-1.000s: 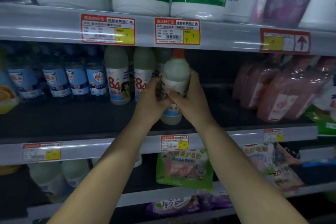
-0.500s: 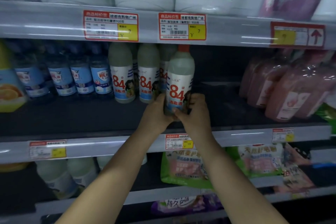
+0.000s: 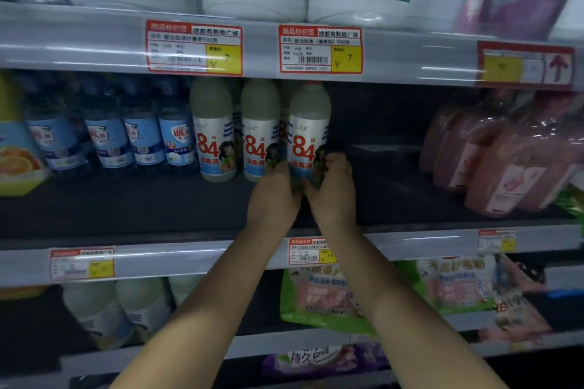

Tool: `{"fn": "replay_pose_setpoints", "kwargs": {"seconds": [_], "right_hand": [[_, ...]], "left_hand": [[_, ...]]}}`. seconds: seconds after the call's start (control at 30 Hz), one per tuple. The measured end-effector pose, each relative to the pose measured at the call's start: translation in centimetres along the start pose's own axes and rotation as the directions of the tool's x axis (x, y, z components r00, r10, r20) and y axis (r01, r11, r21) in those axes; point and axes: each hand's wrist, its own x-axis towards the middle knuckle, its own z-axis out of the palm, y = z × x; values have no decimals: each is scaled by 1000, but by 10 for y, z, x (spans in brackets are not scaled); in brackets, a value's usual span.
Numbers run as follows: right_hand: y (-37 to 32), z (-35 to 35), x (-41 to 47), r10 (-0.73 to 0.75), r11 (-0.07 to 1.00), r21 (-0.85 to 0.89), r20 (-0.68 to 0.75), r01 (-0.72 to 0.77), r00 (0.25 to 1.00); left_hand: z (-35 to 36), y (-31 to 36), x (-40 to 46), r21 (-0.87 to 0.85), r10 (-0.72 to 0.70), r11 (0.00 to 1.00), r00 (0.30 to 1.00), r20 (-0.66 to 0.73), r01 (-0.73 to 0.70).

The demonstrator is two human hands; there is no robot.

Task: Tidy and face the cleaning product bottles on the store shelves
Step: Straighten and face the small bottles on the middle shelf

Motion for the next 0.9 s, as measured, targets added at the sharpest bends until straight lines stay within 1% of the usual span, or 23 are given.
{"fn": "replay_pose_setpoints", "kwargs": {"seconds": [0.13, 0.27, 0.4, 0.47, 0.6, 0.7, 0.77, 0.83, 0.9], "right_hand": [[3, 1, -2, -49, 998, -38, -40, 47, 998], [7, 3, 2, -87, 995, -51, -26, 85, 996], [9, 5, 6, -155, 987, -30, 71, 157, 985], [11, 6, 8, -162, 986, -21, 141, 166, 977], [14, 8, 11, -128, 990, -16, 280, 138, 952], [16, 10, 14, -71, 996, -30, 337, 86, 939], [16, 10, 14, -55, 998, -19, 341, 65, 939], [14, 8, 13, -86, 996, 32, 306, 80, 948], [13, 5, 10, -121, 992, 61, 263, 109, 957]], "left_hand": [[-3, -2, -2, 8, 76, 997, 995, -60, -75], [-3, -3, -3, -17, 112, 994, 993, -37, -112], [1, -5, 1, -101, 113, 989, 994, 11, -111], [3, -7, 2, -127, 101, 987, 994, 32, -96], [5, -8, 5, -121, 68, 991, 994, 86, -57], [5, -8, 5, -77, 63, 996, 992, 109, -55], [4, -6, 4, -49, 67, 997, 995, 72, -63], [3, -4, 1, 0, 84, 997, 996, 31, -84], [3, -3, 0, 29, 102, 994, 994, 28, -103]]}}
